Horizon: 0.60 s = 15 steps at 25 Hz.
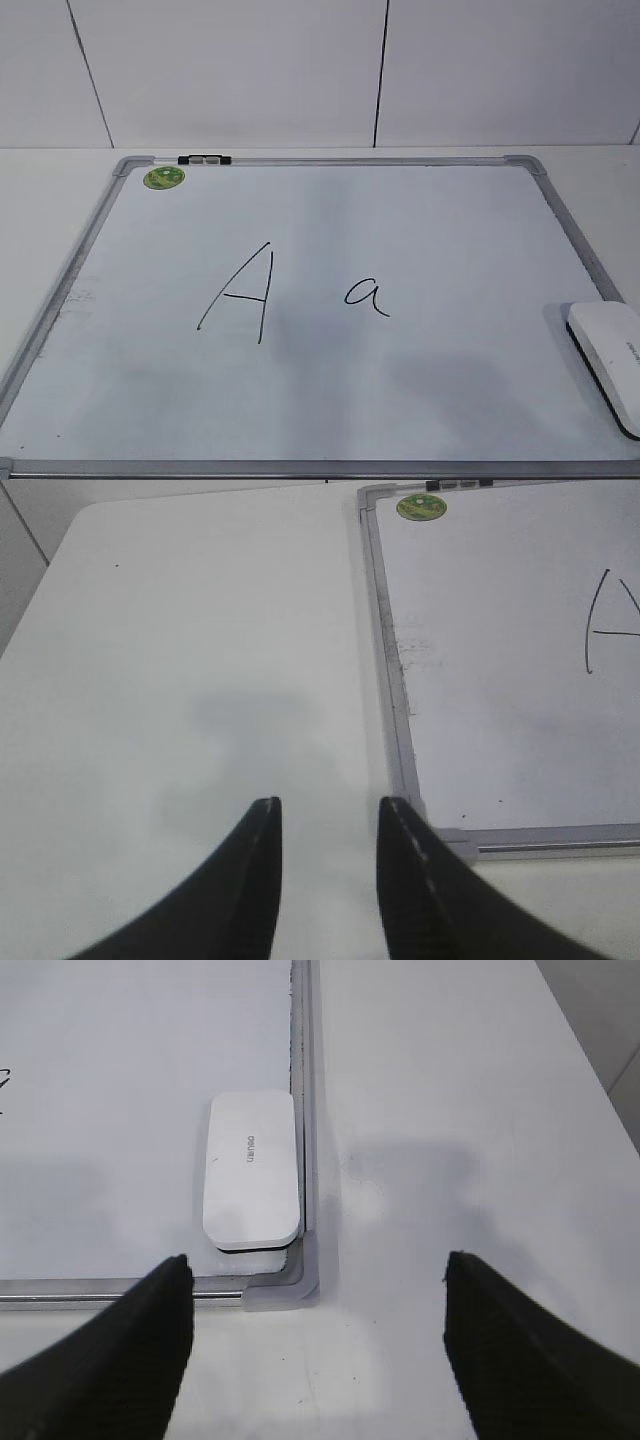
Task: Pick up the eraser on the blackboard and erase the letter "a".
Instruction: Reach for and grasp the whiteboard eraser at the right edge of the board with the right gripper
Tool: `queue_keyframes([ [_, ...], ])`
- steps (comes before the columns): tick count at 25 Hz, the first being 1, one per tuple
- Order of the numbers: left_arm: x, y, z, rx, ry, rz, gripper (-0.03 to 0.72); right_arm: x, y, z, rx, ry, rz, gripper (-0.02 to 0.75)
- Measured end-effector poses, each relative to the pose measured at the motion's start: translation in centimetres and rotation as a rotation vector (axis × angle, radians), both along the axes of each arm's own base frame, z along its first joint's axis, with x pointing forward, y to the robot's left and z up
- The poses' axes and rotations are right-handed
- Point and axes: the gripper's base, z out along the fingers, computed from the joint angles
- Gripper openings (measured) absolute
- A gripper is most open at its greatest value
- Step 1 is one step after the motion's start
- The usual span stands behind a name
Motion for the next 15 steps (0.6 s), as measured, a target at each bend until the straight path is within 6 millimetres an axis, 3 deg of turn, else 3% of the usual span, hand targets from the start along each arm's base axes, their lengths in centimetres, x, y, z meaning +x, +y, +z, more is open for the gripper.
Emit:
queue_keyframes([
  [15,0.00,0.00,0.00,0.000,0.000,0.000,0.244,-0.01,-0.24,0.04,-0.031,-0.001,-0.012,0.592],
])
